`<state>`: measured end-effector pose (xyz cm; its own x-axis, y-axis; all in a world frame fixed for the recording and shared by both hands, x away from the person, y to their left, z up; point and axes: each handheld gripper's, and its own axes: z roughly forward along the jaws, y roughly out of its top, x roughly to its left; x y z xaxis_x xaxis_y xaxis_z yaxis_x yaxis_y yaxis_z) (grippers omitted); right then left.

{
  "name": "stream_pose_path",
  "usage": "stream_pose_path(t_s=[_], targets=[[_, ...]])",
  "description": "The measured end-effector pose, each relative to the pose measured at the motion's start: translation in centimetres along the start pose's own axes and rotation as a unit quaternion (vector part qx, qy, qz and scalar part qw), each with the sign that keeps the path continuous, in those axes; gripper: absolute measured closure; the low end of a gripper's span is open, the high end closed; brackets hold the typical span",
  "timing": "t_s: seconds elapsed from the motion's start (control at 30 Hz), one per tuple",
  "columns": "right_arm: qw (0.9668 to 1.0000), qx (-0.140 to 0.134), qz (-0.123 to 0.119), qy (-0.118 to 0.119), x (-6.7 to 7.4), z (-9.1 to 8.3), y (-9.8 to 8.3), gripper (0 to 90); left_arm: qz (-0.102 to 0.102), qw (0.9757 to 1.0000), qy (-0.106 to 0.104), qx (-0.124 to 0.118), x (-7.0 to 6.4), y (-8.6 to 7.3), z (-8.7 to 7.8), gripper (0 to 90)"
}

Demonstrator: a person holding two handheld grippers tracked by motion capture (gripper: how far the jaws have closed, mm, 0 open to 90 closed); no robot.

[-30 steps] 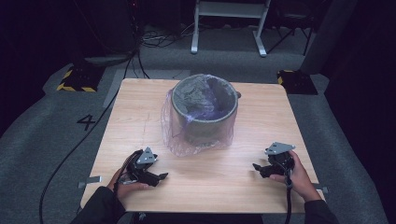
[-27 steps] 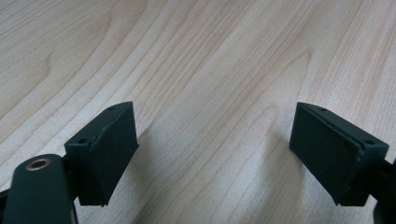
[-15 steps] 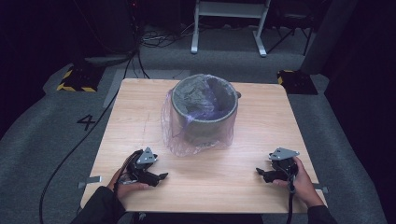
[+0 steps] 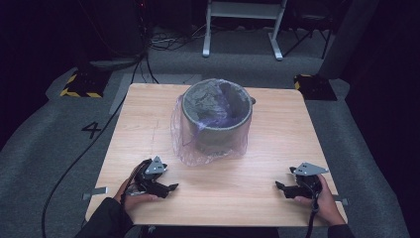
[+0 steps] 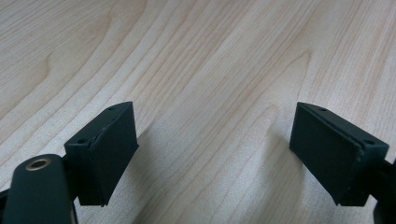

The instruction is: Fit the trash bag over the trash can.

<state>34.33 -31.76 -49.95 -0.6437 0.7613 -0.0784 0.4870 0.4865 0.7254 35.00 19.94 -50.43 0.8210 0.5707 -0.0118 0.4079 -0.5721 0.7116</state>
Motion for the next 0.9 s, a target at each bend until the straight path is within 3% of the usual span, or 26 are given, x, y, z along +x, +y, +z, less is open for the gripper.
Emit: stream_pose_path(t_s=[0.13,0.23,0.3,0.9], targets=[[0.9997,-0.017,0.015,0.001,-0.2,-0.3,-0.9,17.0,0.0,1.0,0.0,-0.001,0.0,0.0,0.0,14.6],[0.9996,-0.013,0.027,-0.003,-0.4,-0.7,-1.3,15.7,0.0,1.0,0.0,0.0,0.0,0.0,0.0,14.6],[0.9985,-0.007,0.054,-0.005,-0.9,-0.9,-1.6,15.5,0.0,1.0,0.0,0.0,0.0,0.0,0.0,14.6],[0.9929,-0.005,0.104,-0.057,-4.2,-2.8,-3.7,15.1,-0.001,1.0,0.002,0.0,0.0,0.0,0.0,14.7]])
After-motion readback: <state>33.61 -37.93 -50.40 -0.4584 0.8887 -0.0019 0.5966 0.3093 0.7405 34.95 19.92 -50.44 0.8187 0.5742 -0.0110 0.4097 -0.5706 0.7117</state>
